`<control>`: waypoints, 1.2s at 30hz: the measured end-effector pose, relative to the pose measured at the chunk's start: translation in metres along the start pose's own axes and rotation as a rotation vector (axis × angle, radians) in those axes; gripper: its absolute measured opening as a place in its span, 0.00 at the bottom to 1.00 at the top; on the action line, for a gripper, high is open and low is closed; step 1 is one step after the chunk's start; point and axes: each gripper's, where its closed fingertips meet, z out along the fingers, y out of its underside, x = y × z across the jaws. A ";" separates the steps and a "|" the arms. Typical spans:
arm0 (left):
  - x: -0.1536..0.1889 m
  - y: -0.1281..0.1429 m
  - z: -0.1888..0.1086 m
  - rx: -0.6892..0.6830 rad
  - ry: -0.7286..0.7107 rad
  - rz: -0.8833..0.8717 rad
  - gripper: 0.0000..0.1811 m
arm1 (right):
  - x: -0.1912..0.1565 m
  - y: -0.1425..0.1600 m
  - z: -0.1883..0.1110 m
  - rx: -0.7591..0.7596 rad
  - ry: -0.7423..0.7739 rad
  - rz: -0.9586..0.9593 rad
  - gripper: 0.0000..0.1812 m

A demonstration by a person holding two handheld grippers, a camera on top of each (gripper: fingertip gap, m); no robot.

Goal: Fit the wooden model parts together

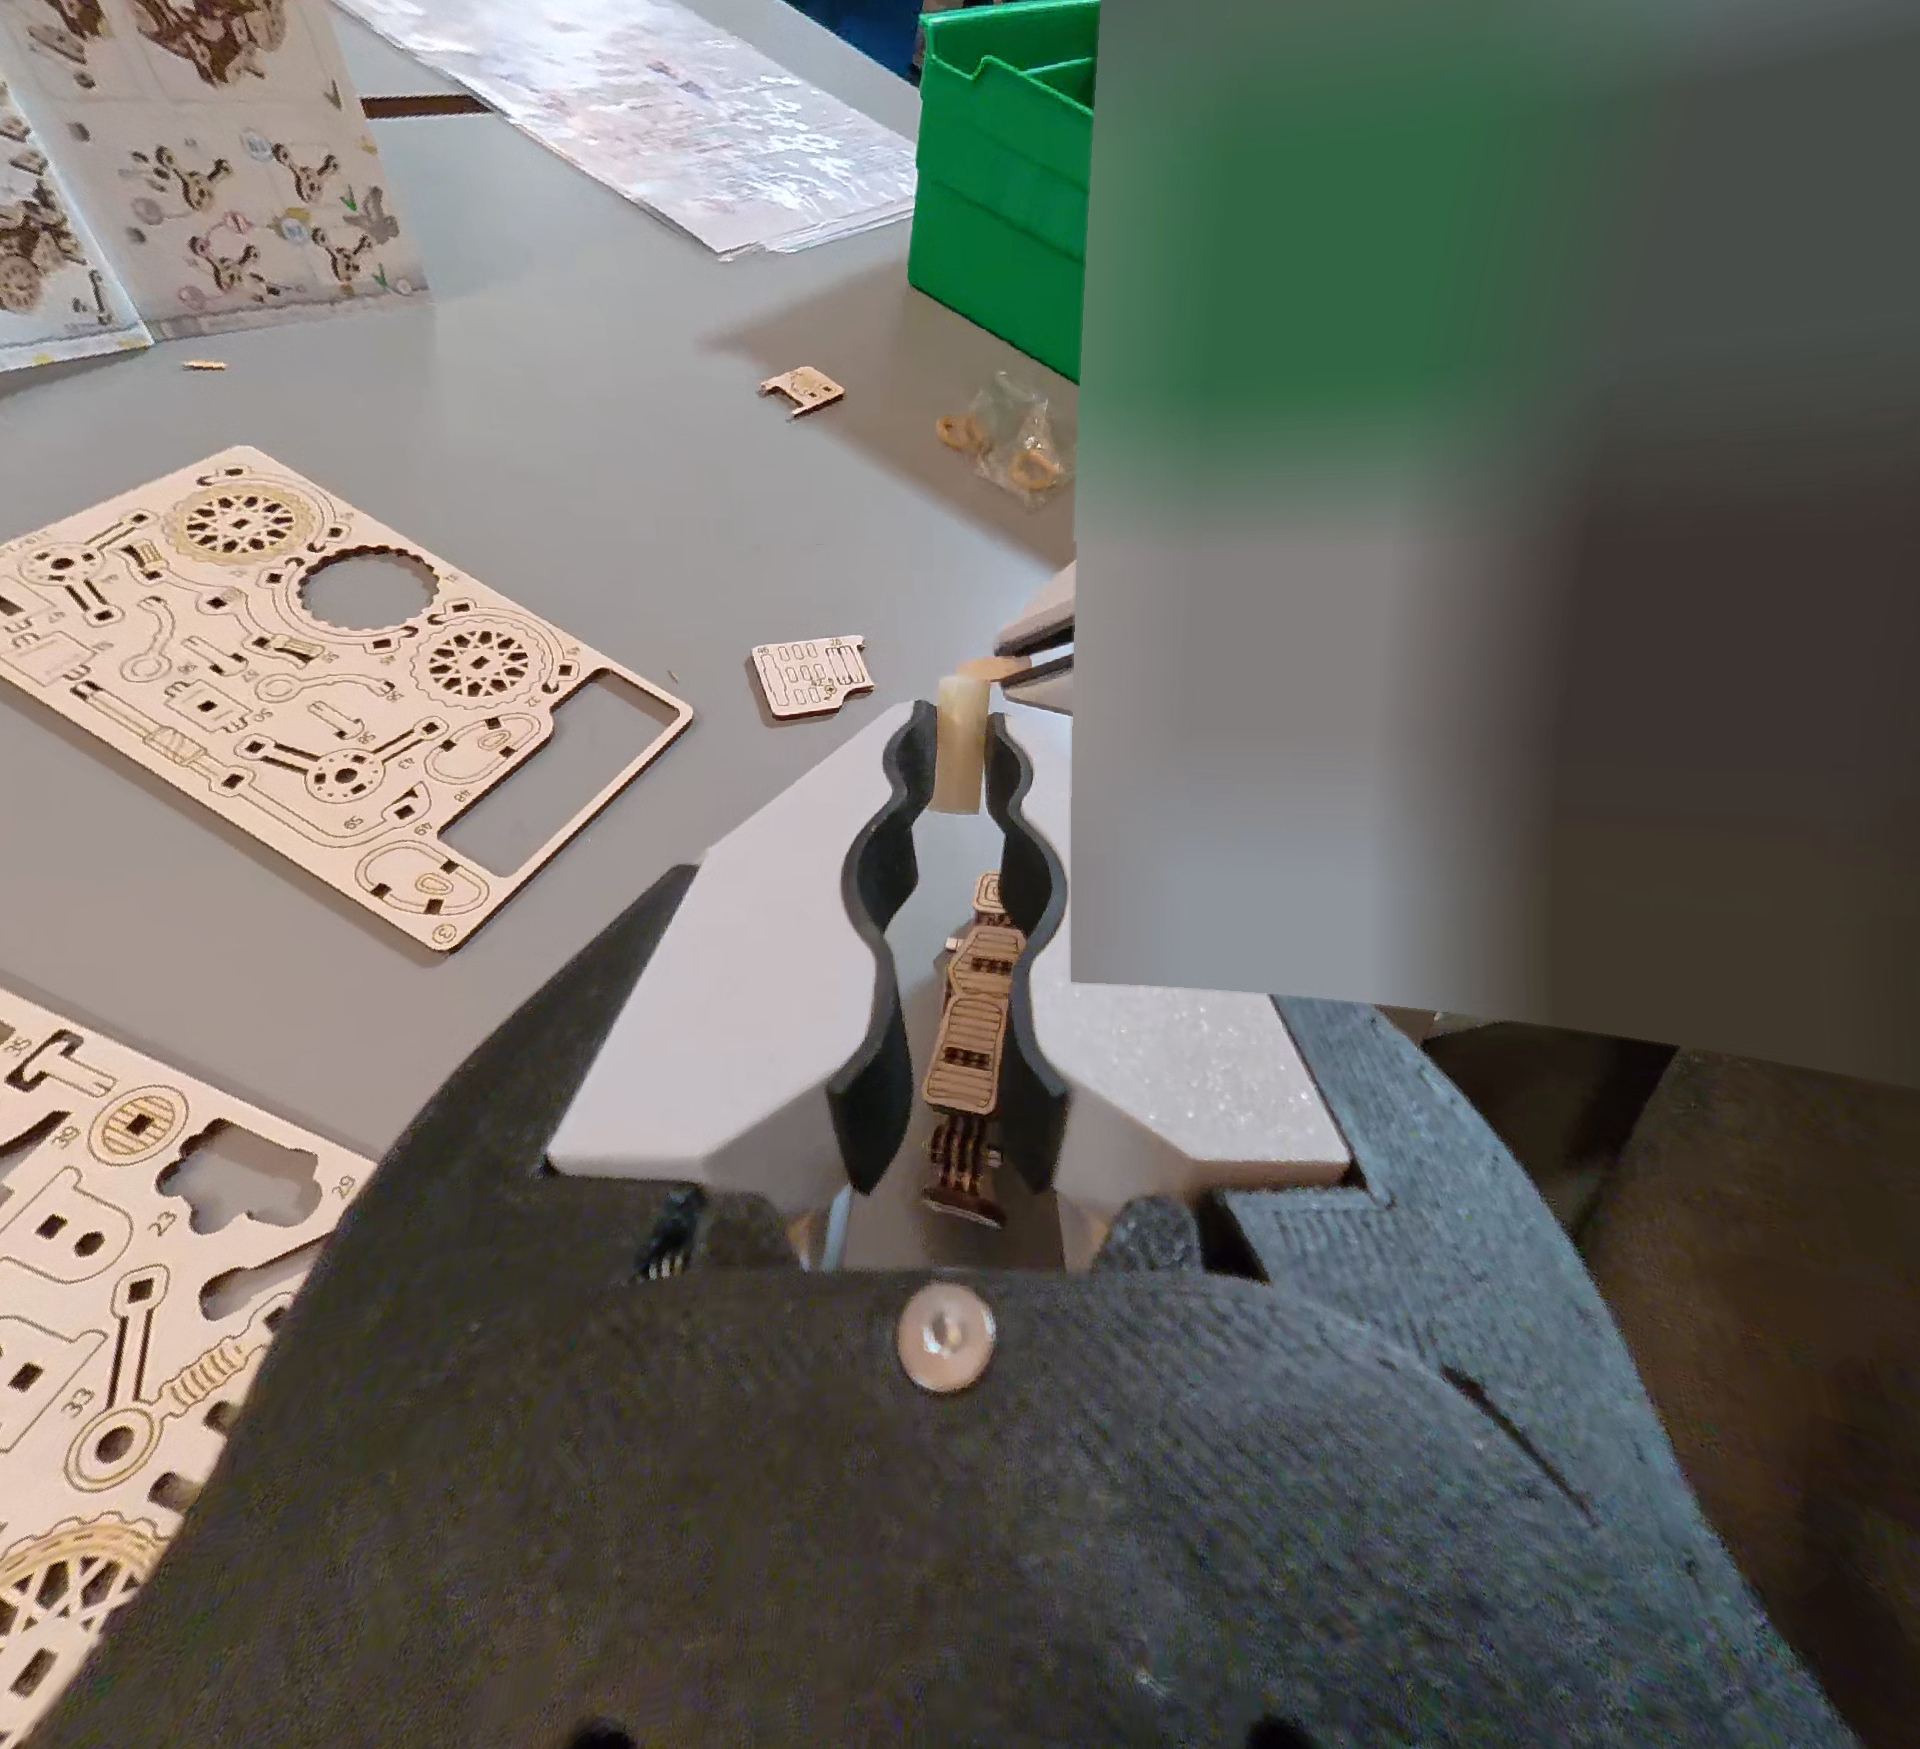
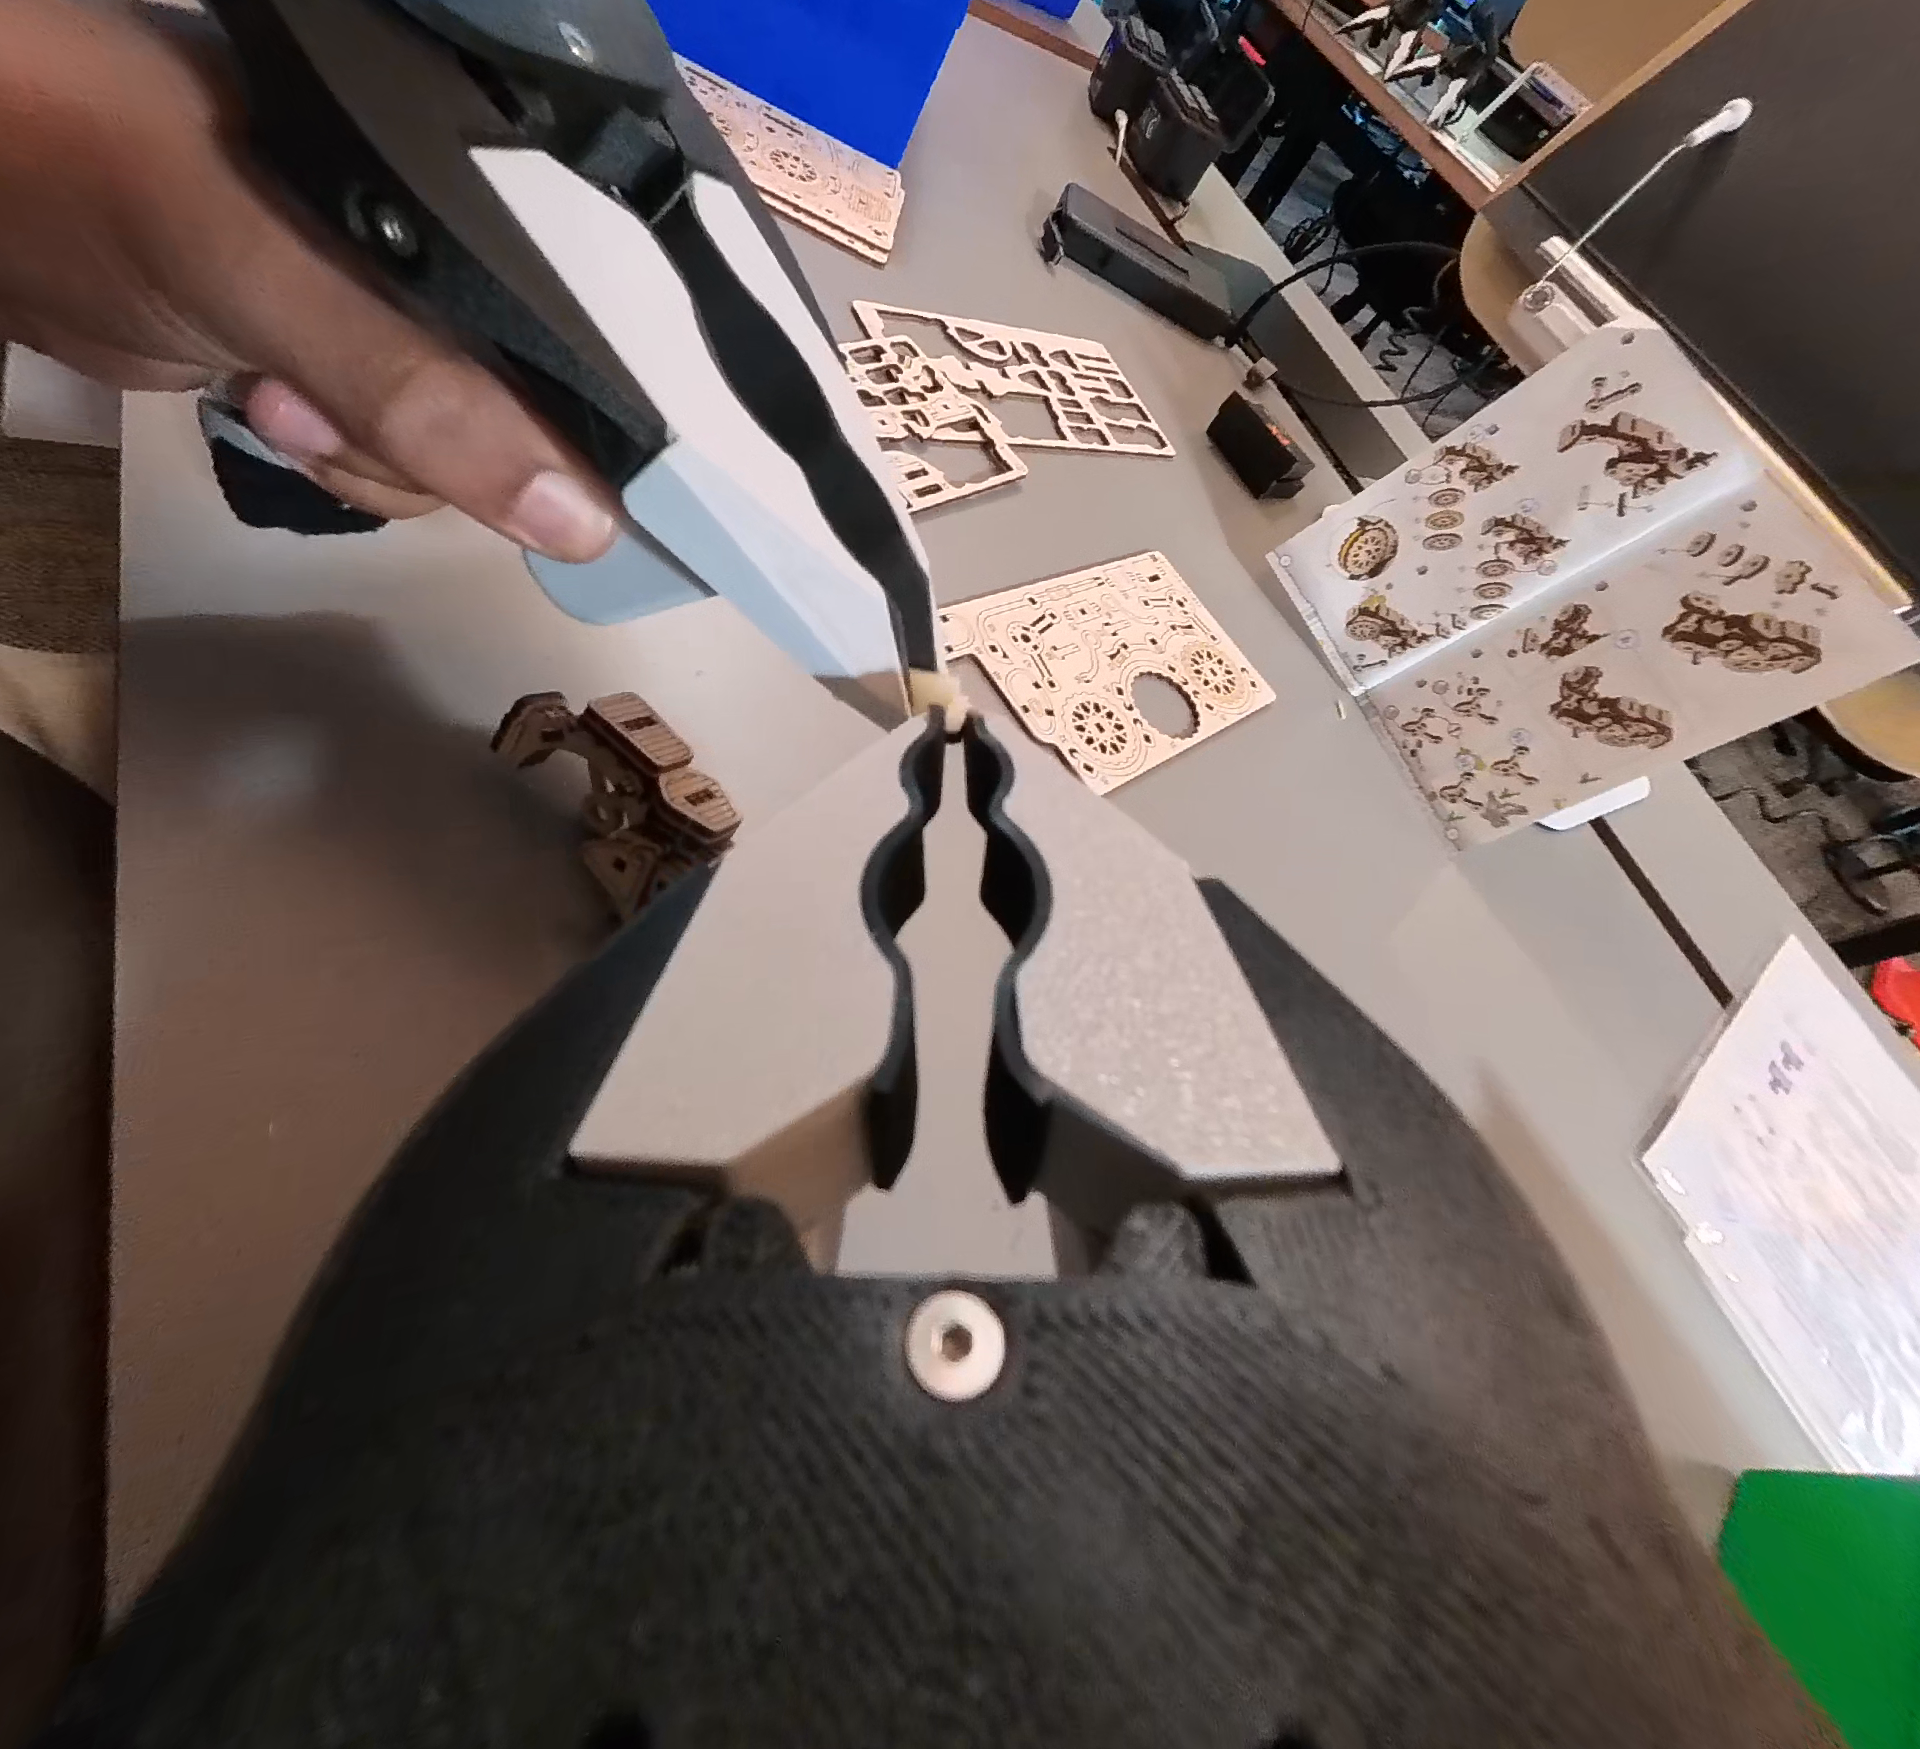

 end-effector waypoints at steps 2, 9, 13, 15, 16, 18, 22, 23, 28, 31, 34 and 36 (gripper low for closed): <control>0.000 0.001 0.001 -0.009 -0.005 0.005 0.04 | -0.001 0.001 0.000 -0.005 -0.009 0.000 0.01; 0.001 0.004 0.001 -0.024 -0.031 0.109 0.04 | -0.003 0.002 -0.003 0.018 -0.075 0.053 0.01; 0.006 0.006 -0.001 -0.002 0.061 0.196 0.04 | 0.003 -0.005 -0.013 0.127 -0.217 0.332 0.01; 0.013 0.012 -0.003 0.004 0.126 0.319 0.04 | -0.001 0.001 -0.013 0.121 -0.312 0.418 0.01; 0.013 0.015 -0.004 0.006 0.129 0.386 0.04 | -0.007 0.005 -0.013 0.108 -0.361 0.445 0.01; 0.016 0.022 -0.005 -0.014 0.156 0.474 0.04 | -0.017 0.010 -0.012 0.075 -0.439 0.475 0.01; 0.020 0.025 -0.005 -0.023 0.161 0.528 0.04 | -0.025 0.017 -0.011 0.031 -0.463 0.418 0.01; 0.020 0.027 -0.005 -0.034 0.160 0.541 0.04 | -0.028 0.018 -0.011 0.026 -0.469 0.400 0.01; 0.019 0.032 -0.004 -0.081 0.130 0.602 0.04 | -0.031 0.021 -0.011 0.000 -0.461 0.335 0.01; 0.017 0.041 -0.002 -0.151 0.091 0.677 0.04 | -0.036 0.025 -0.010 -0.030 -0.444 0.255 0.00; 0.016 0.050 0.000 -0.217 0.048 0.768 0.04 | -0.040 0.024 -0.009 -0.041 -0.429 0.201 0.00; 0.017 0.050 0.000 -0.222 0.041 0.791 0.04 | -0.039 0.028 -0.008 -0.062 -0.406 0.155 0.00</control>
